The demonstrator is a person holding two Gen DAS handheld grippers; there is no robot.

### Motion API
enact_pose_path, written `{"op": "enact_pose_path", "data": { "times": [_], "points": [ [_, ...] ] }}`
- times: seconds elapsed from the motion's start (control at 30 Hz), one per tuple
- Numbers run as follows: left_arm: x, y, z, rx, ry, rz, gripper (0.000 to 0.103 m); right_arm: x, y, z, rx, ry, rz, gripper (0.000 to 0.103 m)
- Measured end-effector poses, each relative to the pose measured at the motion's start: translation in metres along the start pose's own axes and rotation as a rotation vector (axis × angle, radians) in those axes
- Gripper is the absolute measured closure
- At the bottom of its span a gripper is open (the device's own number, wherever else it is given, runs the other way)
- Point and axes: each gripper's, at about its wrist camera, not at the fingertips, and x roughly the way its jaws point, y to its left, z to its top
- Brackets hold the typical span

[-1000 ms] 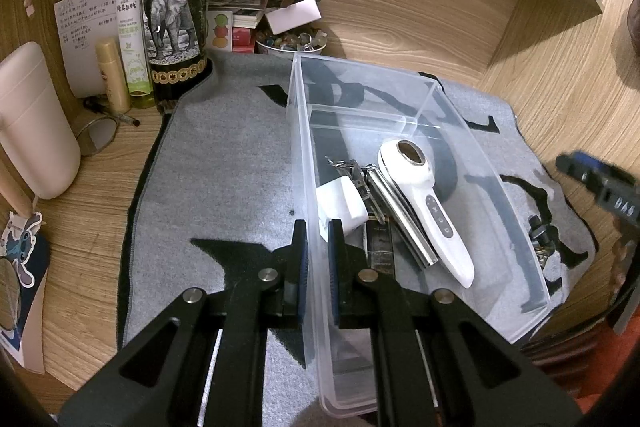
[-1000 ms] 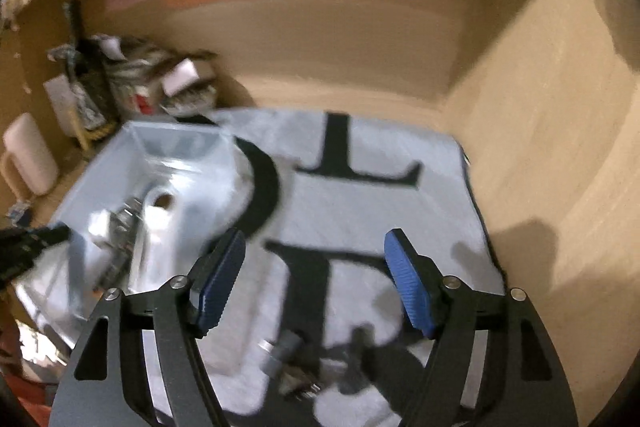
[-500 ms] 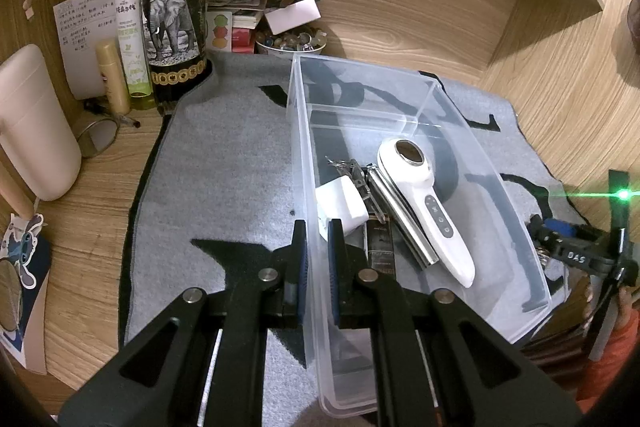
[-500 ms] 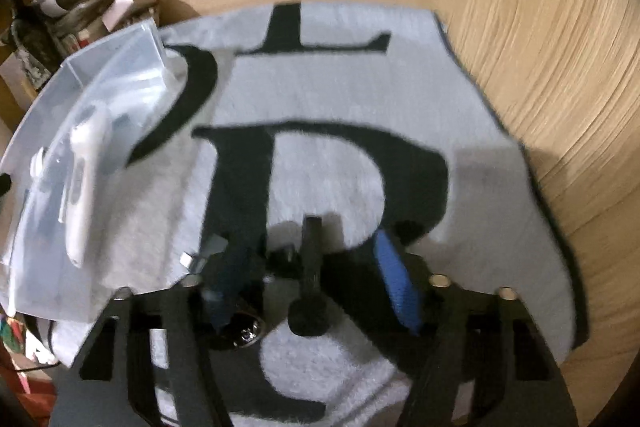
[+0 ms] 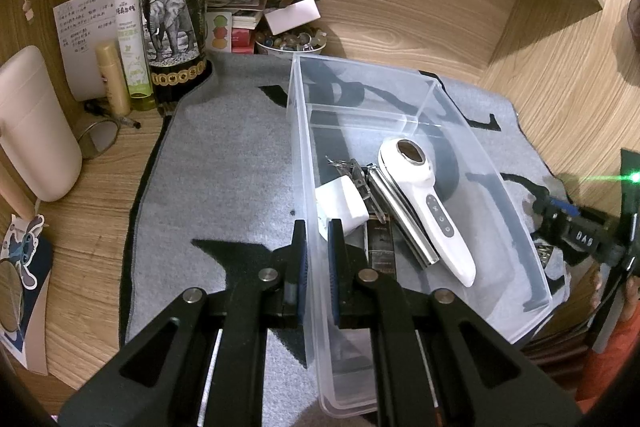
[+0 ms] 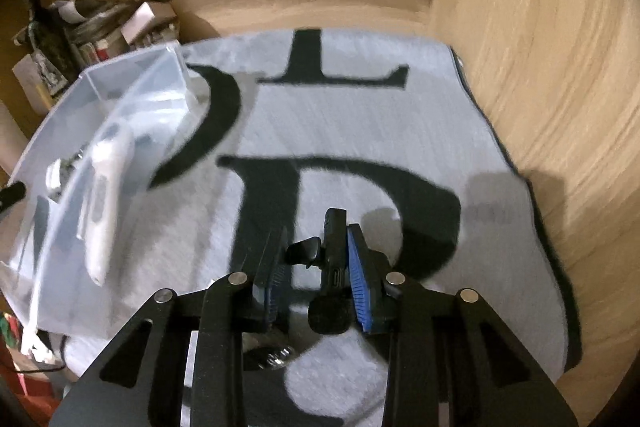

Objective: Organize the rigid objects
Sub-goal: 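Grasp the black round plug with the right gripper and lift it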

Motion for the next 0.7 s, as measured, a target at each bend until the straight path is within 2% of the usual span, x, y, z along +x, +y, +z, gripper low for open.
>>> {"op": "enact_pose_path", "data": {
  "times": [0.4, 0.7],
  "points": [
    [0.000, 0.001, 0.000, -0.002, 0.000, -0.002, 0.095, -0.037, 0.046, 0.048, -0.105, -0.171, 0.084, 0.076],
    [0.000, 0.001, 0.000, -0.002, 0.000, -0.006, 0.095, -0.045, 0.092, 0.070, -0.205, -0.234, 0.158, 0.076]
  ]
}}
